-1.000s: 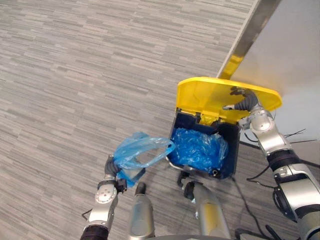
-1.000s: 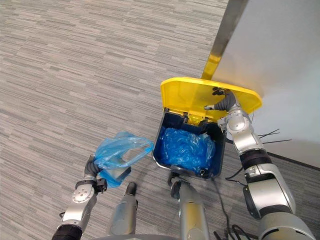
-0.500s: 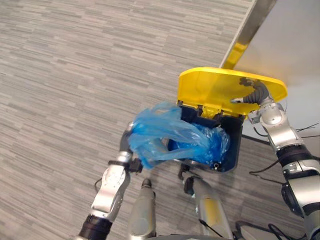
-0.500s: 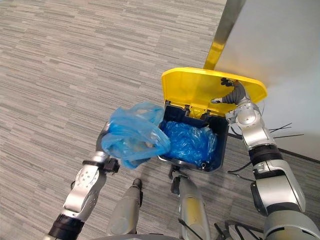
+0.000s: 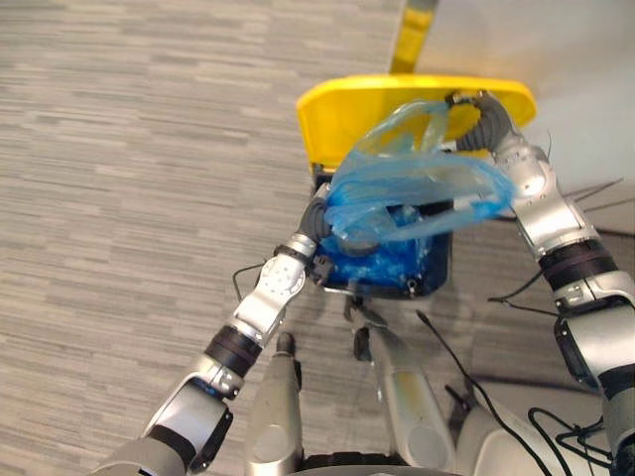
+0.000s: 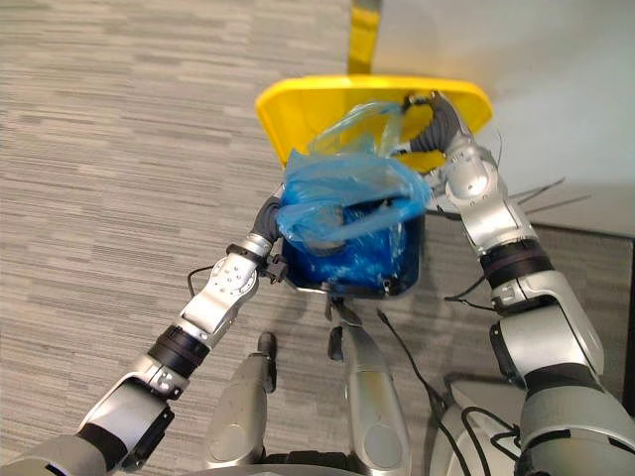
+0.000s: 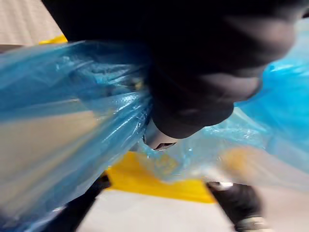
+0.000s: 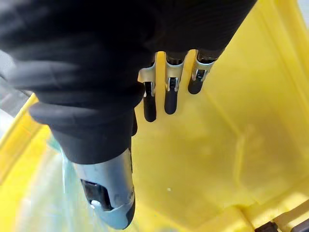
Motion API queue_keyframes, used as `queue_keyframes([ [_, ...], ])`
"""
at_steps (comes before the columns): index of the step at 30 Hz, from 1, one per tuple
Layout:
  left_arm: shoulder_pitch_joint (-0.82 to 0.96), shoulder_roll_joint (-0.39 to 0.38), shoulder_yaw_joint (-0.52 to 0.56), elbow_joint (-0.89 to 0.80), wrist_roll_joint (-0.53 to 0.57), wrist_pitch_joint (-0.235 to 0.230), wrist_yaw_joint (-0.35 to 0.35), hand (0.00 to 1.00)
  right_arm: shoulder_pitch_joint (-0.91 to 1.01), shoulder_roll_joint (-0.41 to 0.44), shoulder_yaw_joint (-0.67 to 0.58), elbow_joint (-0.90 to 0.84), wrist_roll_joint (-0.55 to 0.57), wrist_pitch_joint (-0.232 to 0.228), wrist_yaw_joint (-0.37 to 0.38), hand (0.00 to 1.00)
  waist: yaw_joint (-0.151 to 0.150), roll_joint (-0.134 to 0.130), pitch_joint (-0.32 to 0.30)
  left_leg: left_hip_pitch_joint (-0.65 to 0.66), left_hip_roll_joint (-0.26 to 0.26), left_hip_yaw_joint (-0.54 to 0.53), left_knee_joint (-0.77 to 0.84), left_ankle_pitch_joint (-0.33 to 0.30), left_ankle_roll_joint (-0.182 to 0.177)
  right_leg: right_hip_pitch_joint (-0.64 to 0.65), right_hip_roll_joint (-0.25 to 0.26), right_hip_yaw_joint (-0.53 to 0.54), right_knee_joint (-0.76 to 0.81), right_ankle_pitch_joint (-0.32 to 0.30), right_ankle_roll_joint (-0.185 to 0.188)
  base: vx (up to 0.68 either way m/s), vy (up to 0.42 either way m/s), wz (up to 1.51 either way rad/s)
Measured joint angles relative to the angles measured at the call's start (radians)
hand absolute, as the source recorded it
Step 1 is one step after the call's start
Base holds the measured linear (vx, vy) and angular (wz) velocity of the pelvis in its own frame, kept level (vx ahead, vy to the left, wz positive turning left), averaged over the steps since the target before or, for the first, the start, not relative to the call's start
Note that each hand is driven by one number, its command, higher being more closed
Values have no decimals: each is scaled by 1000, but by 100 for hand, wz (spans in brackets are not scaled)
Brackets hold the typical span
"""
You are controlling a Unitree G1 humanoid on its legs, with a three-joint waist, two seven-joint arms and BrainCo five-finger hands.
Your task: Gather rubbish on tea table into small bin, then transfer packed bag to large trash can.
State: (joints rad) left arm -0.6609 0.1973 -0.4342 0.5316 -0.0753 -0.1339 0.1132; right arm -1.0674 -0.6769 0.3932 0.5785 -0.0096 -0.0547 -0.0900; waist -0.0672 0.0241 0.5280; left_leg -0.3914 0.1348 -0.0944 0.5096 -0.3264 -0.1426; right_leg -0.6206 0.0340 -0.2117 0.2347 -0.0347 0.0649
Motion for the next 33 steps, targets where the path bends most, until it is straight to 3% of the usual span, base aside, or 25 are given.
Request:
queue_keyframes([
  [3,-71,-30,0,143,74,22,6,100,-41,0,53,-54,2,-8,-11,0,-3,-4,3,-51,9,36,29,-7,7,-57,6,8,6,5,2,11,-32,-33],
  [4,-101,-46,2,192,98,31,16,0,-42,2,60,-97,2,-10,-17,0,-2,-8,5,-68,16,53,33,-12,5,-76,6,8,9,6,4,36,-37,-31],
  [9,-168,-152,81,330,200,63,48,0,-43,20,111,-290,20,-18,-42,0,-2,-14,7,-136,58,106,111,-60,2,-148,17,-13,50,12,-6,44,-46,-33],
  [10,-177,-166,94,351,219,77,56,0,-43,39,122,-333,24,-19,-43,0,0,-13,8,-143,75,114,94,-60,3,-174,11,-23,83,-24,45,55,-70,-21],
  [11,-178,-169,103,355,230,84,61,0,-44,50,127,-346,31,-21,-44,0,-5,-17,7,-144,80,129,97,-58,-3,-210,6,18,167,20,-47,122,-81,27],
  [12,-178,-185,117,363,264,93,63,0,-56,69,139,-354,41,-27,-44,0,-27,-19,8,-161,83,135,139,-52,-24,-211,-1,42,183,0,-91,155,-89,26],
  [15,-183,-204,162,365,357,130,64,0,-86,104,170,-367,44,-27,-43,0,-13,-19,8,-165,113,154,172,-75,-20,-225,14,25,187,0,-95,105,-63,11],
  [21,-129,-233,212,364,454,171,66,0,-87,128,214,-369,38,-16,-42,0,-9,-21,6,-153,95,185,214,-103,-8,-219,-28,29,220,-1,-93,-41,50,9],
  [23,-96,-232,211,363,463,172,70,0,-83,145,214,-370,34,-17,-42,0,-9,-23,5,-128,87,198,187,-105,-3,-189,-46,32,198,14,-73,-65,67,13],
  [26,-61,-228,211,330,463,174,75,0,-61,161,206,-371,22,-15,-41,0,3,-31,0,-85,74,191,147,-90,-8,-150,-56,28,183,16,-75,-12,40,21],
  [29,-49,-195,200,215,460,173,92,0,19,159,183,-419,-1,-23,-38,0,21,-54,-13,-49,61,177,88,-62,-12,-129,-69,15,181,11,-77,65,-13,20],
  [33,41,-122,189,-6,389,135,112,0,193,151,85,-442,-37,-38,-26,0,28,-57,-26,52,37,152,-15,-11,-16,-56,-94,-11,189,-23,-88,102,-2,27],
])
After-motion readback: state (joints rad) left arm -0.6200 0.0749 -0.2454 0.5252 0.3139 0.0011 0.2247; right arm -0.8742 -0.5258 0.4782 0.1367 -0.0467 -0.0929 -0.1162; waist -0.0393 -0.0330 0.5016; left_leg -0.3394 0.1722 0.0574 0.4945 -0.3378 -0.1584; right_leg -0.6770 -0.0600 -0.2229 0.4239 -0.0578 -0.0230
